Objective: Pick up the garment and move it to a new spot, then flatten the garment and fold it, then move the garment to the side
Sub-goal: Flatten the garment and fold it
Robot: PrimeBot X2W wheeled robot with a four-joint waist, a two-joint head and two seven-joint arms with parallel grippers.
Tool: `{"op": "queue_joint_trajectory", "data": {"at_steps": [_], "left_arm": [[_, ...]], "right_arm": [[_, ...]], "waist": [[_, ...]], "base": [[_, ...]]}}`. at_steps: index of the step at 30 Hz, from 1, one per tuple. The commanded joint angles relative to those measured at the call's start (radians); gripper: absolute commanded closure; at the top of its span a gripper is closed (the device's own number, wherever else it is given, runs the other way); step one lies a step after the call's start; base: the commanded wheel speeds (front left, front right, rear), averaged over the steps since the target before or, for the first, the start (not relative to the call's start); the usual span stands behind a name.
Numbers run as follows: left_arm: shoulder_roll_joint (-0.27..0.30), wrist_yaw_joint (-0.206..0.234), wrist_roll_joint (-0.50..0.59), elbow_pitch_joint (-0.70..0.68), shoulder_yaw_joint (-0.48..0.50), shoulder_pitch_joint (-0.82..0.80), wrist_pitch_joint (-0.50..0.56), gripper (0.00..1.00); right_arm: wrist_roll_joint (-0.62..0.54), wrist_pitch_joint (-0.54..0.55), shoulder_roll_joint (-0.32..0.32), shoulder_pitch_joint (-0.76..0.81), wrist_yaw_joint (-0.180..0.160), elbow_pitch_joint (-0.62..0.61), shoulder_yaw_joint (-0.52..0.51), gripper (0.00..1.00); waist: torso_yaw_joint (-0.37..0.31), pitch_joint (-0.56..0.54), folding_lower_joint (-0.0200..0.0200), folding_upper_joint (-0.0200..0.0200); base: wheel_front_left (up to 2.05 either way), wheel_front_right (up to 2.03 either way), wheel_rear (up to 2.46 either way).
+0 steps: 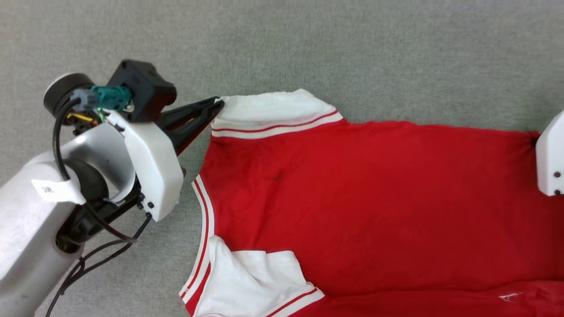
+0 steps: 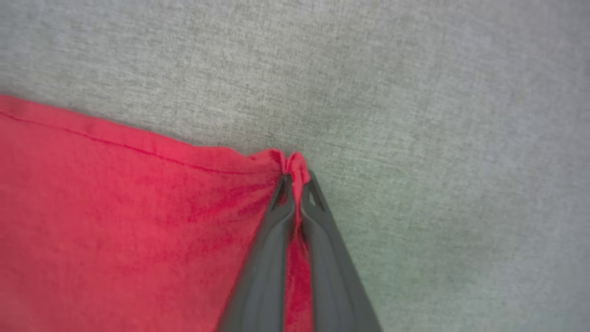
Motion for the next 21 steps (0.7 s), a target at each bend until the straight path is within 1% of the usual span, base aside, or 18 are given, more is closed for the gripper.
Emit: {"op": "queue_joint_trajectory", "data": {"at_steps": [1,3,5,8,15,21], "left_arm": [[0.002,0.004,-0.006,0.004,0.004,0.021,-0.013,1.0],[0.006,0.012,-0.008,0.013,0.005,0.044,-0.028,1.0],[0.006,0.022,-0.023,0.014,0.01,0.075,-0.045,1.0],[0.01,0.048,-0.042,-0.001,0.016,0.133,-0.069,1.0],[0.056,0.106,-0.078,-0.052,0.032,0.277,-0.116,1.0],[0.106,0.159,-0.107,-0.104,0.04,0.415,-0.142,1.0]], "right_arm": [[0.01,-0.012,0.022,0.033,0.002,0.012,0.005,1.0],[0.025,-0.039,0.035,0.047,0.003,0.005,-0.006,1.0],[0.03,-0.058,0.033,0.065,0.002,-0.013,-0.013,1.0],[0.046,-0.085,0.034,0.11,0.001,-0.045,-0.035,1.0],[0.076,-0.122,0.041,0.264,0.001,-0.141,-0.087,1.0],[0.088,-0.127,0.076,0.436,0.001,-0.251,-0.15,1.0]], "waist": [[-0.011,-0.031,0.0001,0.0],[-0.018,-0.062,0.0001,0.0],[-0.023,-0.092,0.0001,0.0],[-0.027,-0.139,0.0001,0.0],[-0.029,-0.238,0.0001,0.0],[-0.018,-0.289,0.0001,0.0]], "base": [[0.0,0.0,0.0],[0.0,0.0,0.0],[0.0,0.0,0.0],[0.0,0.0,0.0],[0.0,0.0,0.0],[0.0,0.0,0.0]]}}
